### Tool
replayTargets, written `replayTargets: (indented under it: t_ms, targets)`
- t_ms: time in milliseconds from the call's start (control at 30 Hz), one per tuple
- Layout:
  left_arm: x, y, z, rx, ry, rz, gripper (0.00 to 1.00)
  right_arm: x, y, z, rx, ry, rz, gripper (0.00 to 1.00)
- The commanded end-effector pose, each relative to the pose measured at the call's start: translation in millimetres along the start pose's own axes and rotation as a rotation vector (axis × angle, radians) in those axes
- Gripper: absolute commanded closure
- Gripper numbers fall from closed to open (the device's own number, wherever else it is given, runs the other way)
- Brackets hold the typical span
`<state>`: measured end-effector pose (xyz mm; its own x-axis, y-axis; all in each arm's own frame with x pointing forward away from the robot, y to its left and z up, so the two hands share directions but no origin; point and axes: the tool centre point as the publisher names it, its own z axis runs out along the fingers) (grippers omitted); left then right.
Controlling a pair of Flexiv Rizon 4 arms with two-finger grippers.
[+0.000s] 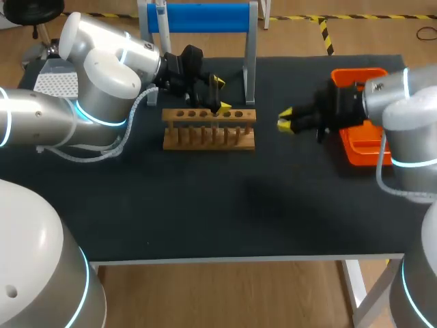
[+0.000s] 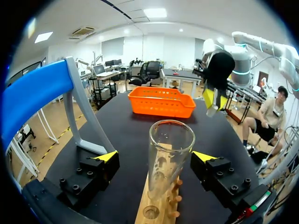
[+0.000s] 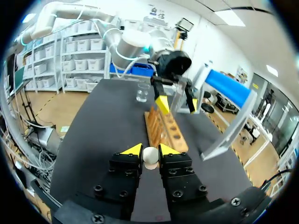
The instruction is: Invert the test tube, pick up the pipette, mount the tip to pipette, aspirate from beaker and dispense into the tube, eject the tip, return the pipette, and cap with the stopper.
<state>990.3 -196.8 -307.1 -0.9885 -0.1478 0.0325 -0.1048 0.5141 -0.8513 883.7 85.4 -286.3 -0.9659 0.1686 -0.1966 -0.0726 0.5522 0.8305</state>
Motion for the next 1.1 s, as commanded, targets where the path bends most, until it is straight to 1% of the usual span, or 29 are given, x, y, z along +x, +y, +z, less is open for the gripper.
replayTargets:
  t_ms: [33, 1033, 1100]
  targets:
    - [-0.4, -0.1, -0.1, -0.001, 0.001, -0.001, 0.00, -8.4, 19.5, -4.3, 0.014, 0.105, -0.004, 1.00]
    - [-0.4, -0.1, -0.1, -0.001, 0.001, -0.001, 0.00, -8.4, 19.5, -4.3, 0.014, 0.105, -0.004, 1.00]
    - [-0.4, -0.1, -0.1, -0.001, 0.001, -0.001, 0.00, -10.3, 22.5, -1.6, 0.018, 0.107, -0.007, 1.00]
